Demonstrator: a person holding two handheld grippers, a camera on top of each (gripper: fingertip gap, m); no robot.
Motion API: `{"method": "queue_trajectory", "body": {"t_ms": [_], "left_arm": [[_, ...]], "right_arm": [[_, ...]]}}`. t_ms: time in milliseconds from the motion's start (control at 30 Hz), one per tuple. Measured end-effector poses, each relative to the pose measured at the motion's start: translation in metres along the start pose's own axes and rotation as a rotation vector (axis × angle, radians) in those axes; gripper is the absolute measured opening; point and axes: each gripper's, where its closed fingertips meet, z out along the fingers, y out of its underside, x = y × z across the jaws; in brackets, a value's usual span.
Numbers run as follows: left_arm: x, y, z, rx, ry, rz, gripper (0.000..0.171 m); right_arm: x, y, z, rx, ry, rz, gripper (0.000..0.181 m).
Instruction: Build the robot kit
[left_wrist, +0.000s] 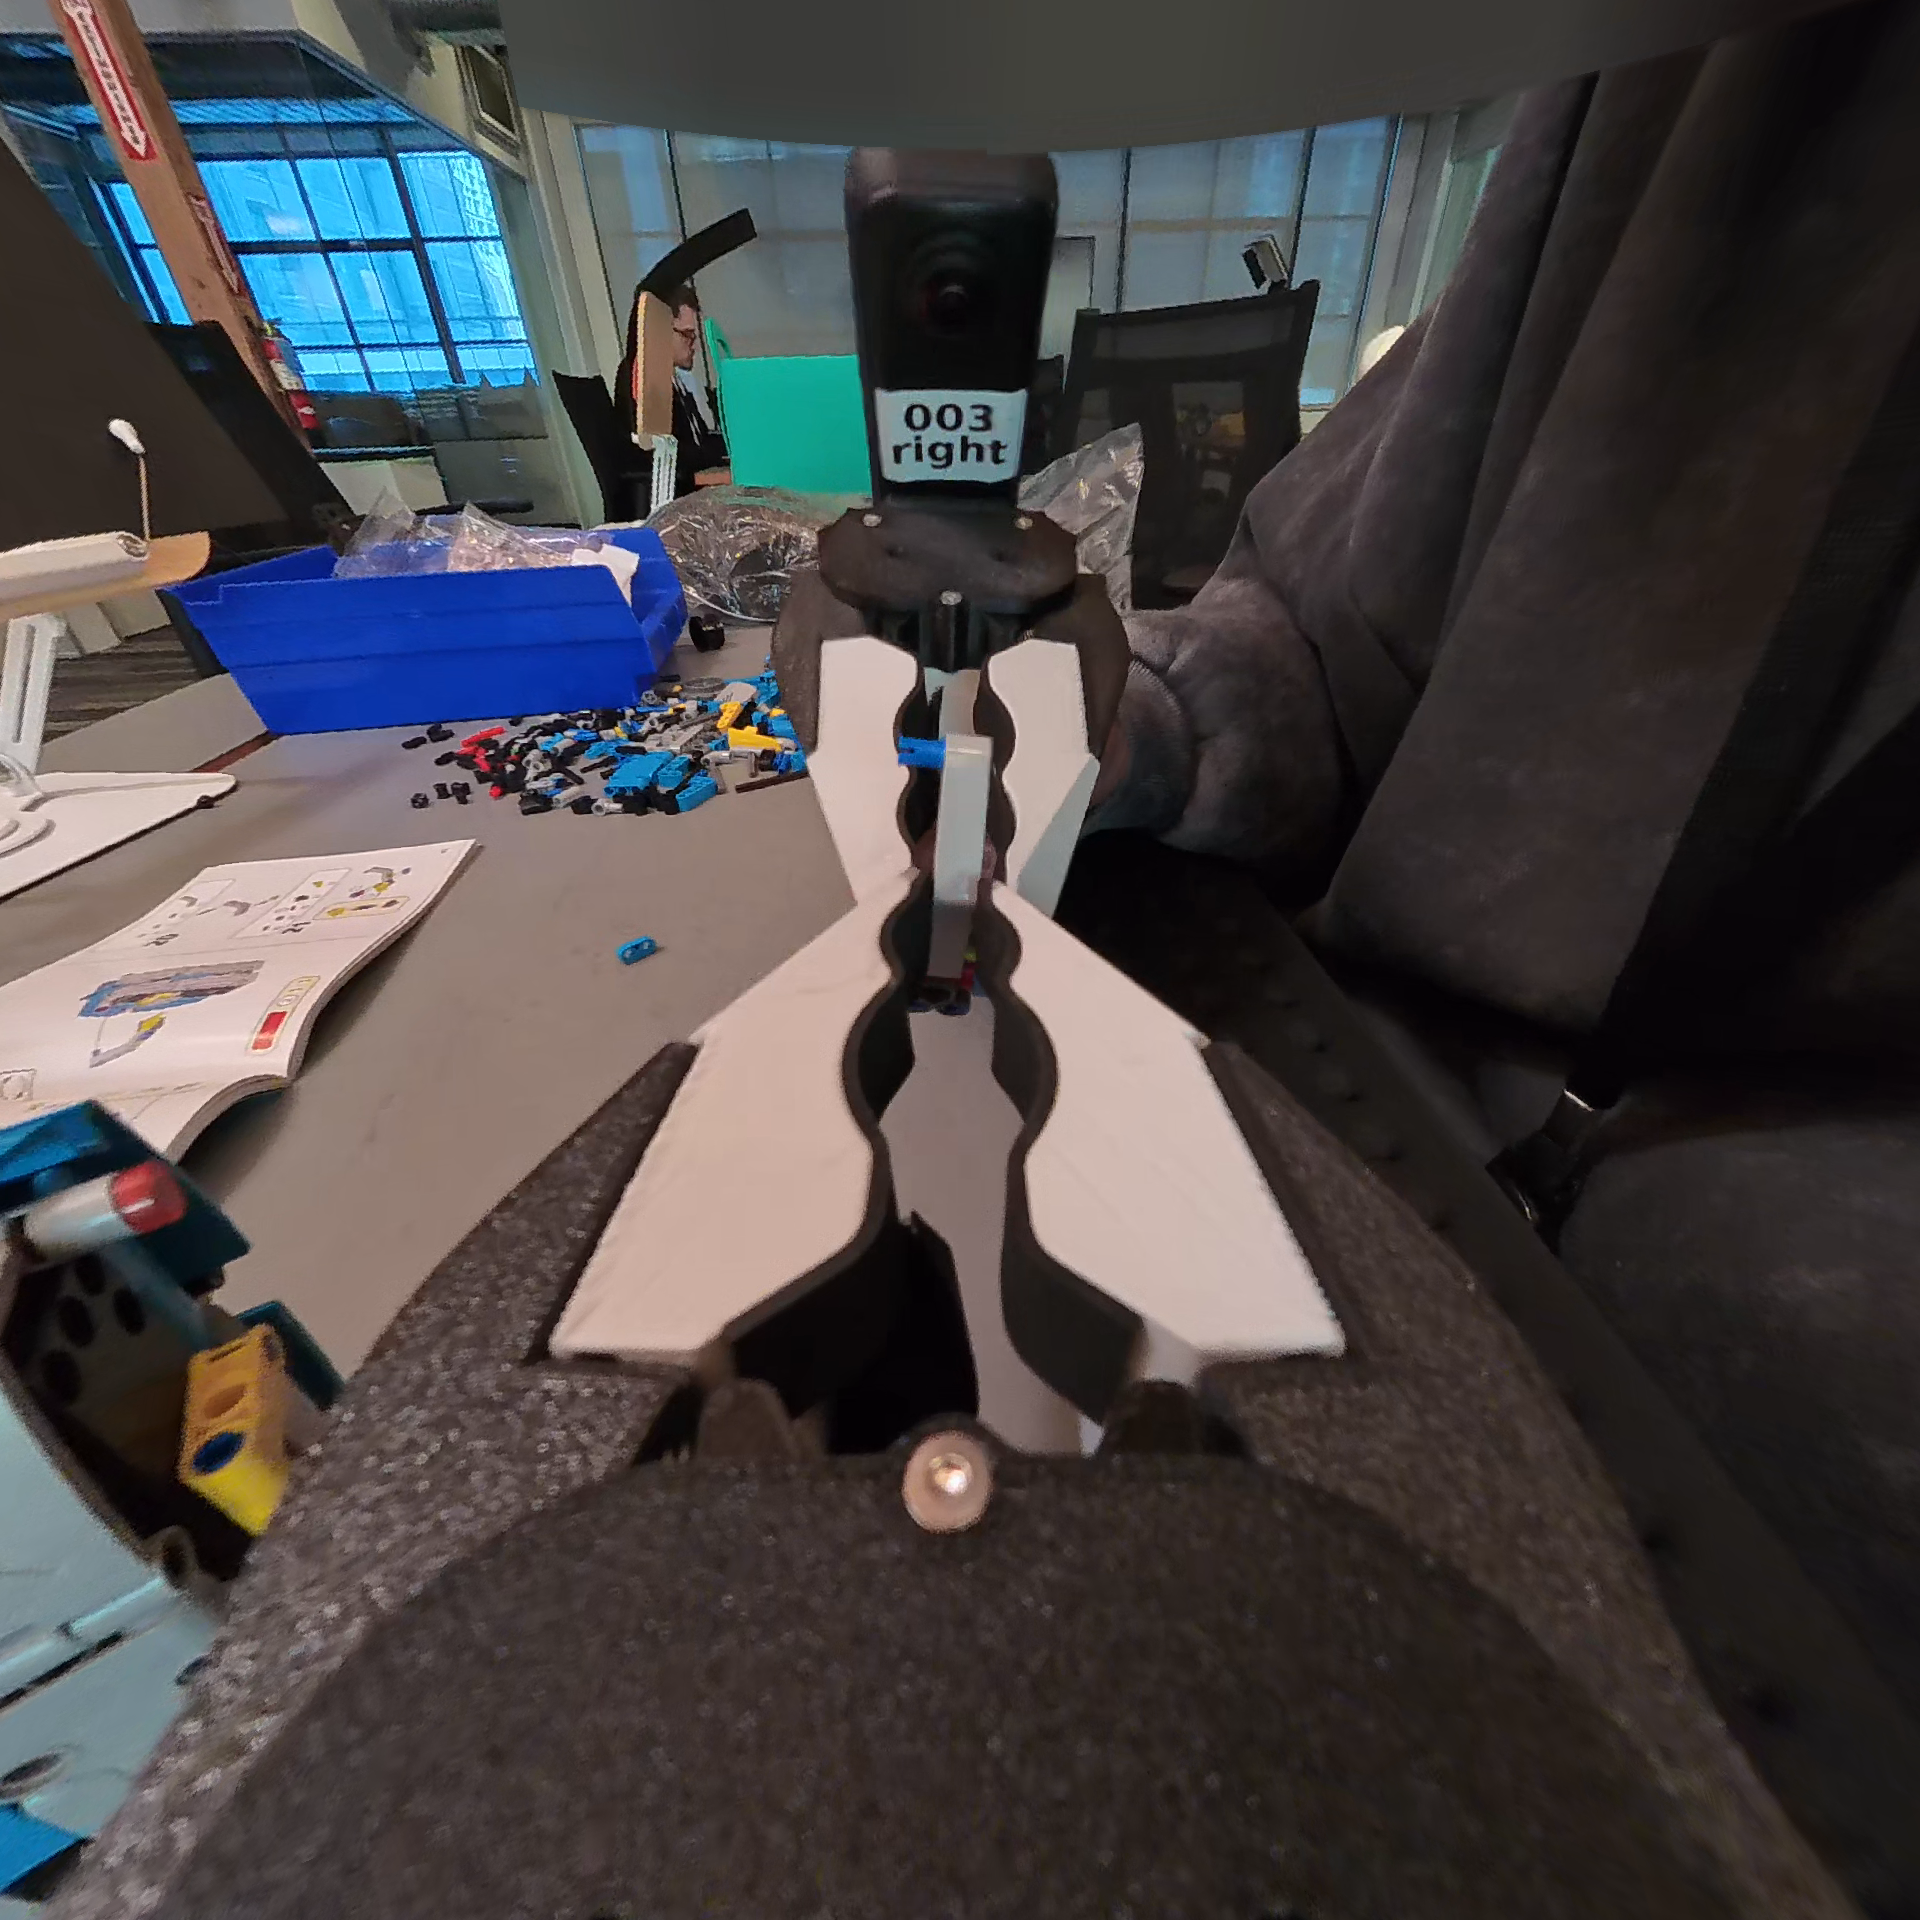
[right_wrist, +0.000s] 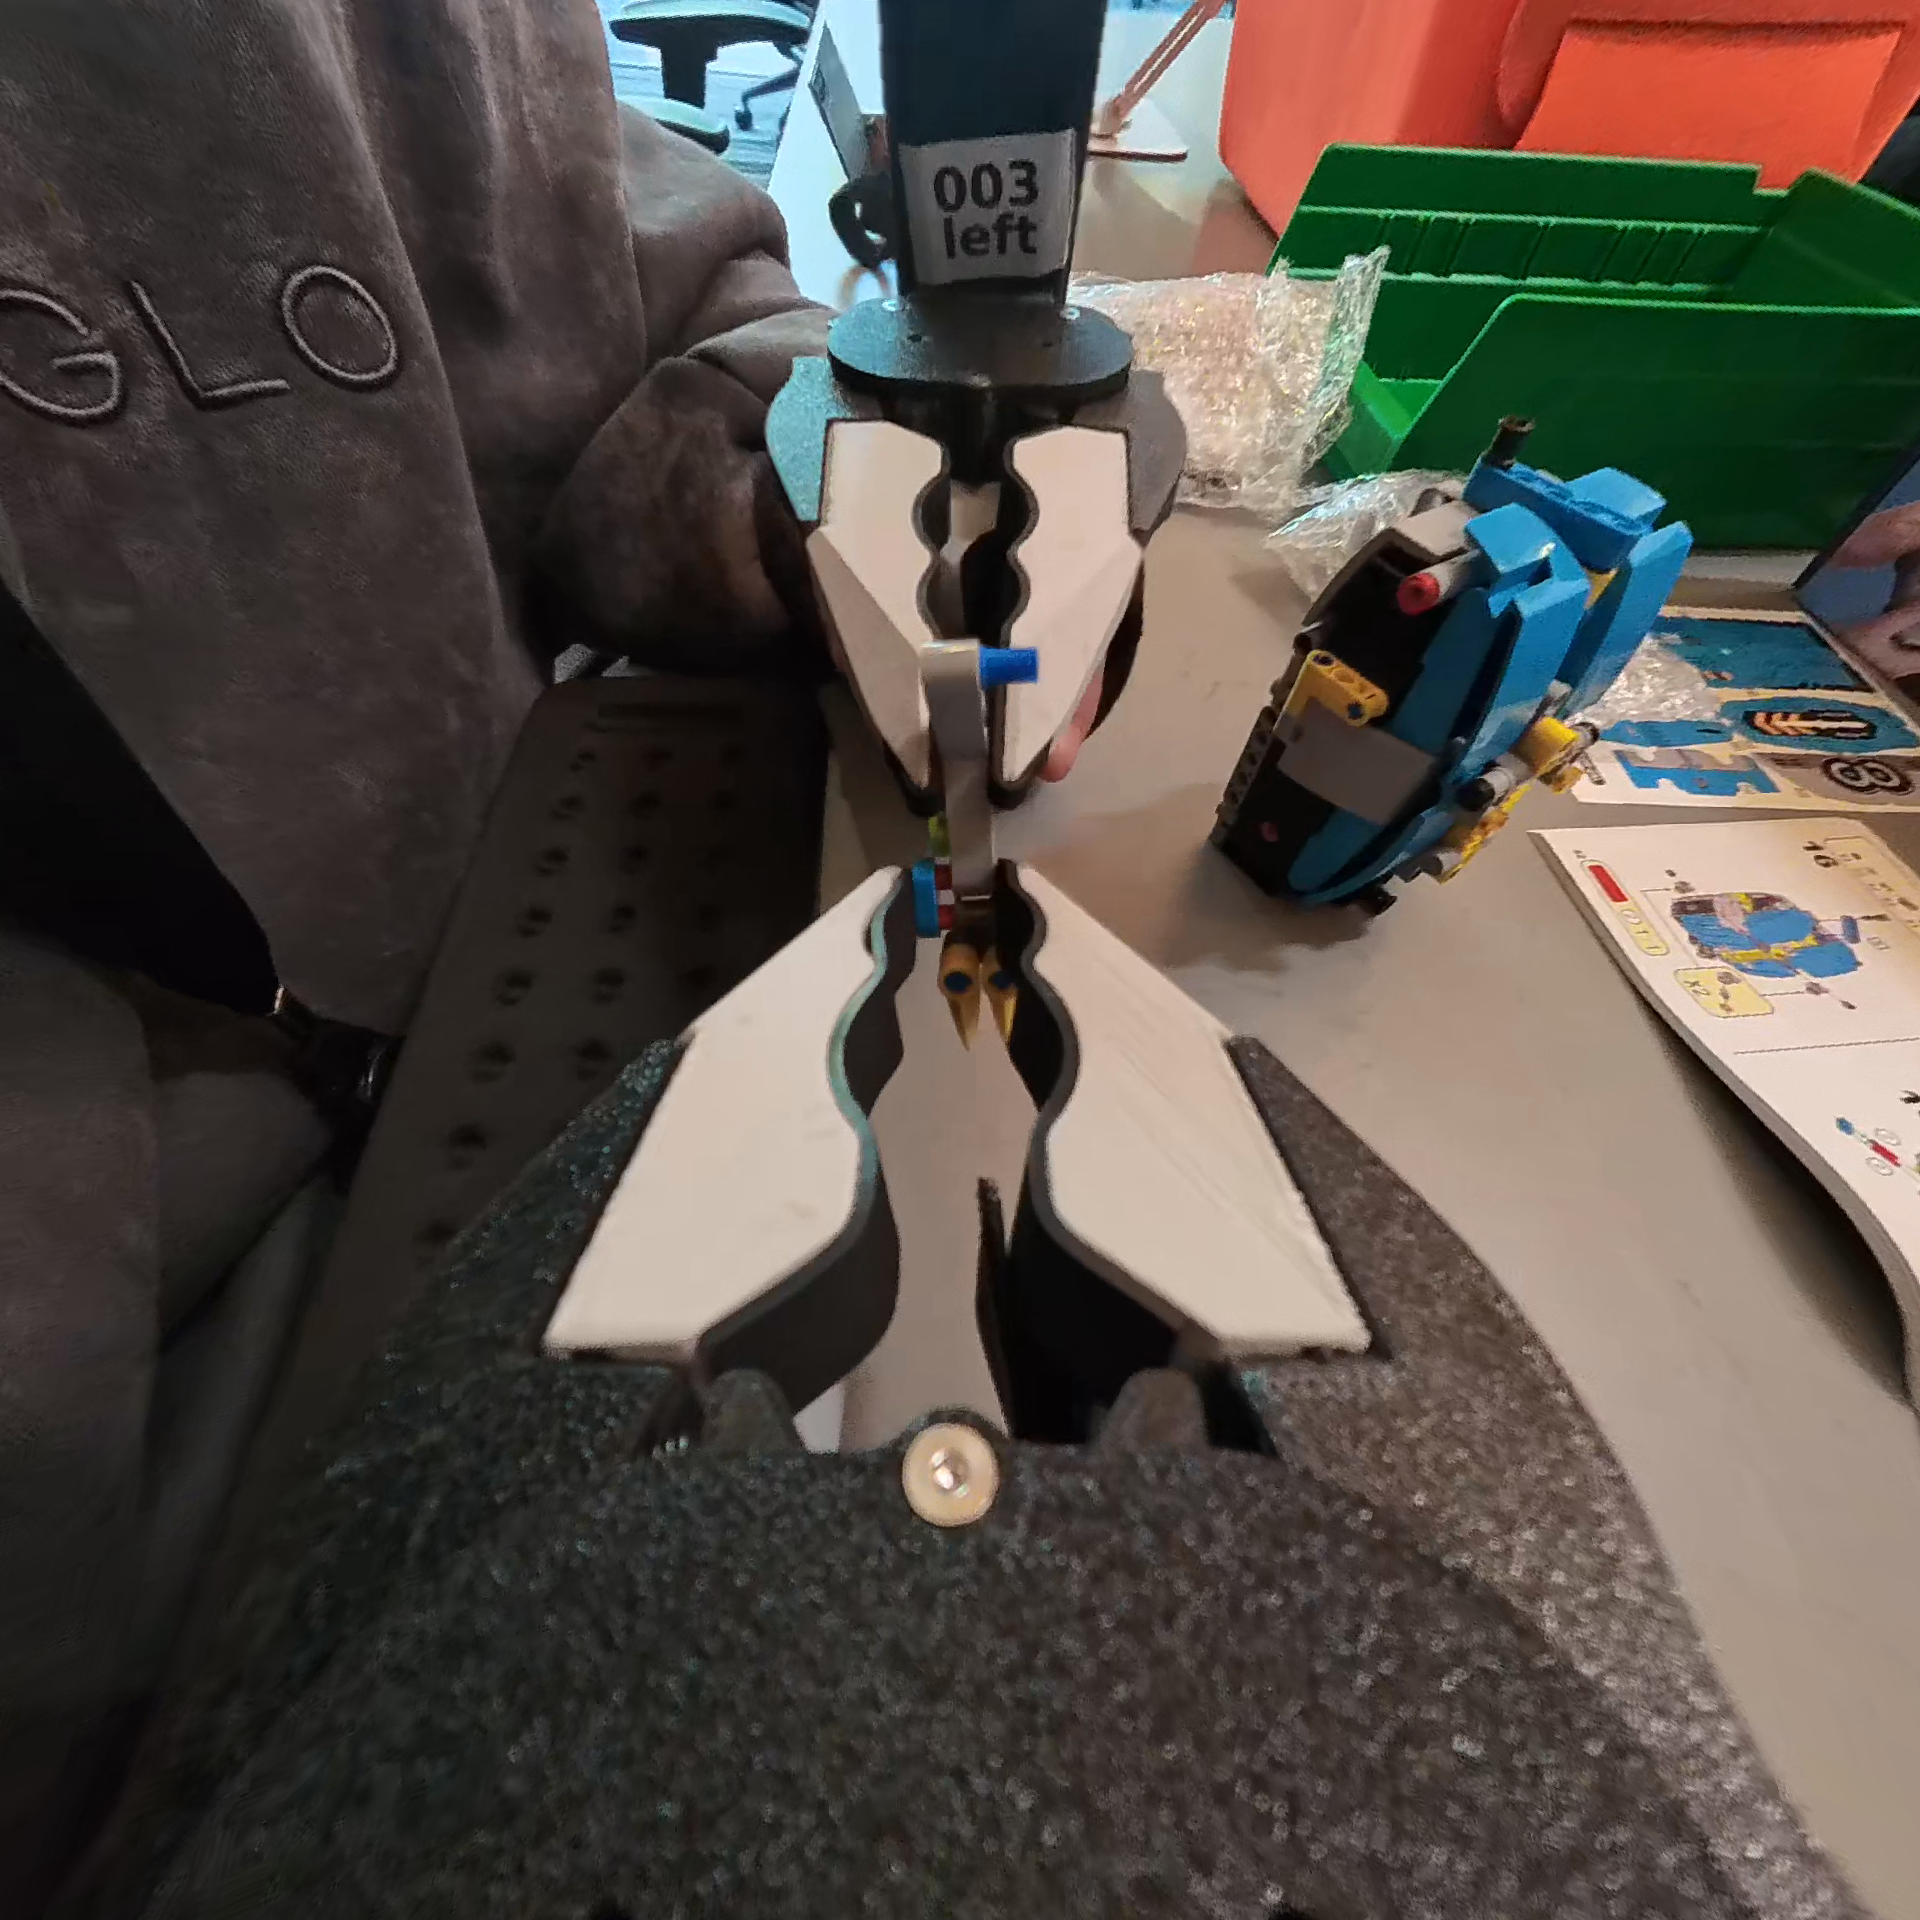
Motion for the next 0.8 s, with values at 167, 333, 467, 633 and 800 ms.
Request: {"method": "queue_trajectory", "body": {"t_ms": [167,333,467,633,800], "left_arm": [[-0.004,-0.004,-0.002,0.027,-0.018,-0.004,0.007],[-0.006,-0.011,-0.005,0.072,-0.008,-0.037,0.007],[-0.007,-0.014,-0.006,0.09,-0.033,0.011,0.007],[-0.007,-0.016,-0.007,0.107,-0.045,0.037,0.007],[-0.003,-0.014,-0.004,0.098,-0.027,0.04,0.007]], "right_arm": [[0.002,-0.005,-0.001,0.034,0.001,0.026,0.015],[0.019,-0.016,-0.007,0.083,0.161,-0.069,0.04],[0.02,-0.017,-0.01,0.12,0.161,-0.053,0.04],[0.004,-0.008,-0.002,0.087,0.023,0.015,0.048],[0.002,-0.006,-0.004,0.083,-0.048,0.122,0.02]]}}
